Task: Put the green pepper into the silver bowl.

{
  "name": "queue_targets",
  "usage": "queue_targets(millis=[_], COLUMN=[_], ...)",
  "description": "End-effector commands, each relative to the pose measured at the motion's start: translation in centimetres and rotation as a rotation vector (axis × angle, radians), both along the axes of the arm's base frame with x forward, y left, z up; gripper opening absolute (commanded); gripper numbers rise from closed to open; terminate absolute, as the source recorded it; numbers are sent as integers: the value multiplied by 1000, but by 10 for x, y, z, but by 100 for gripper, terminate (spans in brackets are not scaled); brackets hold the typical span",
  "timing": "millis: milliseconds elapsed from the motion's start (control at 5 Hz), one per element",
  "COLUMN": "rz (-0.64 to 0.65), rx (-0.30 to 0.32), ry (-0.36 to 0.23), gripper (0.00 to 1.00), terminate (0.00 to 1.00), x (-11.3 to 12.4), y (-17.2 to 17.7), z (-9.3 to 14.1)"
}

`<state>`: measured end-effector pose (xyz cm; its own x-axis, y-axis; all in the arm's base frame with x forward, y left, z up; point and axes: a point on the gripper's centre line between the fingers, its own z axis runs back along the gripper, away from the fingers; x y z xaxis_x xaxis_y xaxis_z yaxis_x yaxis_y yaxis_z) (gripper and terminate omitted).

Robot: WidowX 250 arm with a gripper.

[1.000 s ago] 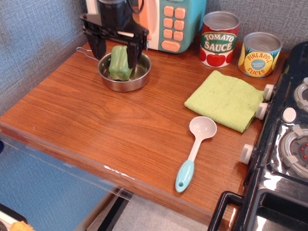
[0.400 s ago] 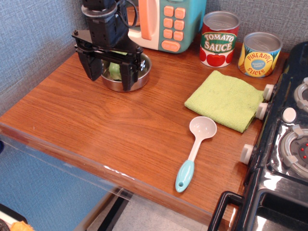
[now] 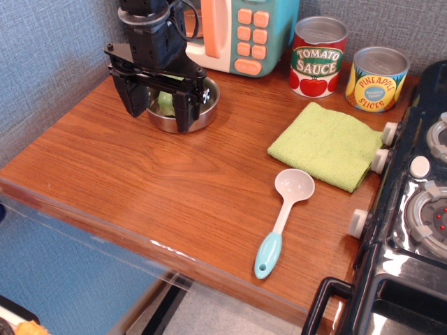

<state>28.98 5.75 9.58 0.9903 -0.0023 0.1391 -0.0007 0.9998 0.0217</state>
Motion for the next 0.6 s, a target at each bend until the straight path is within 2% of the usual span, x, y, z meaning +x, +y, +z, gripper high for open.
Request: queue_targets(millis=[0, 200, 400], rz=[-6, -6, -6], rx=[9, 9, 9], ry=[-34, -34, -34], gripper=[100, 100, 100], terminate=[0, 0, 100], x=[-6, -6, -6], y=[0, 0, 0], z=[17, 17, 17])
